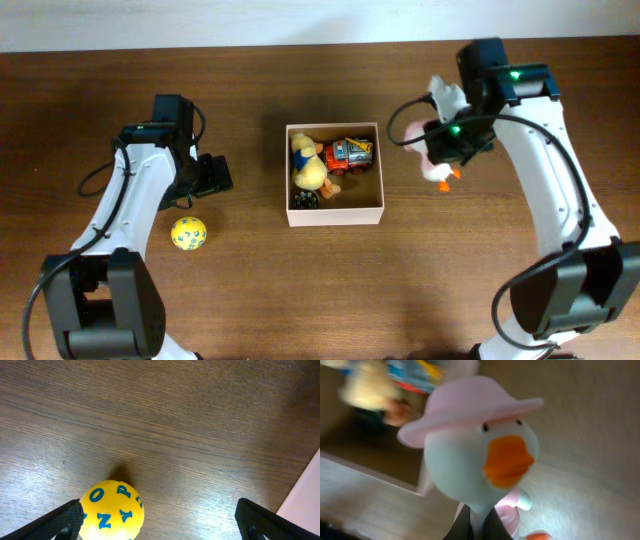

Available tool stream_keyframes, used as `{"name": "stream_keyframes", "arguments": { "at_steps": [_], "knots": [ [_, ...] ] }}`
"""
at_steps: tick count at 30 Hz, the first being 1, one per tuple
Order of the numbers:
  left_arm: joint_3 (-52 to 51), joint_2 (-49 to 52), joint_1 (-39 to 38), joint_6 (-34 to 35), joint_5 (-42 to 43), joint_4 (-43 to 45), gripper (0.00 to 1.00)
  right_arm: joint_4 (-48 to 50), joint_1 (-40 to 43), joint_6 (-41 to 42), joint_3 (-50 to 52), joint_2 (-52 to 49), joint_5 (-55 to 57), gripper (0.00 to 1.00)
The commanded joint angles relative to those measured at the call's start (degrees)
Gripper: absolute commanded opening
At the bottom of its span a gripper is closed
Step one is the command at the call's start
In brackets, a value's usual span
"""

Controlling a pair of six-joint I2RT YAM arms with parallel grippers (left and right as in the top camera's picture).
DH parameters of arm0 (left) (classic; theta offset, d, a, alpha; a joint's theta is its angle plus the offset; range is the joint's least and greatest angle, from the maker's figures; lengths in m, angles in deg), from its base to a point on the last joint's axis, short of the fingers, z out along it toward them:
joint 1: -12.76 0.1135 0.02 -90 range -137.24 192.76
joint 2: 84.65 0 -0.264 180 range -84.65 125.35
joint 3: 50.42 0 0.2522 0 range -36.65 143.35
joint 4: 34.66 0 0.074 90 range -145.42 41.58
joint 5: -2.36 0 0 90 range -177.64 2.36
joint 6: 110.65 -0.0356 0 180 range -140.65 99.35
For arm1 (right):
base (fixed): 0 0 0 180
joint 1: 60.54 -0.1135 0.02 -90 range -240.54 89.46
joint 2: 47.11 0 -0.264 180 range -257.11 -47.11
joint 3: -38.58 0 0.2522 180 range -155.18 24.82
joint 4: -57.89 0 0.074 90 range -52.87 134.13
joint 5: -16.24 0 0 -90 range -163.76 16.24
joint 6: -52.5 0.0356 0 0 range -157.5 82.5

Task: Pack container
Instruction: 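Lift the white duck and carry it left over the box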

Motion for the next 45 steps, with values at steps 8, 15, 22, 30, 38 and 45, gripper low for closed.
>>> {"name": "stream_keyframes", "arguments": {
  "at_steps": [8, 15, 22, 30, 38, 45],
  "knots": [
    [-0.22, -1.84, 0.13, 0.37, 0.63, 0.04, 0.99, 7.69, -16.87, 9.79, -1.90, 1.84, 0.68, 0.04],
    [-0.22, -1.84, 0.13, 0.37, 0.63, -0.07, 0.99, 13.79, -21.92, 17.00, 3.43, -0.90, 6.23, 0.04],
    [-0.22, -1.84, 0.13, 0.37, 0.63, -0.07, 0.99, 16.26, -21.79, 21.99, 6.97, -3.15, 8.02, 0.04],
    [-0.22, -1.84, 0.13, 0.37, 0.63, -0.09, 0.99, 15.50, -21.77, 27.47, 7.13, -5.46, 14.36, 0.04],
    [-0.22, -1.84, 0.13, 0.37, 0.63, -0.09, 0.99, 16.24, -21.77, 27.47, 9.38, -6.16, 16.33, 0.04],
    [-0.22, -1.84, 0.13, 0.37, 0.63, -0.09, 0.99, 19.76, -21.77, 27.69, 13.42, -6.23, 17.44, 0.04]
  ]
}}
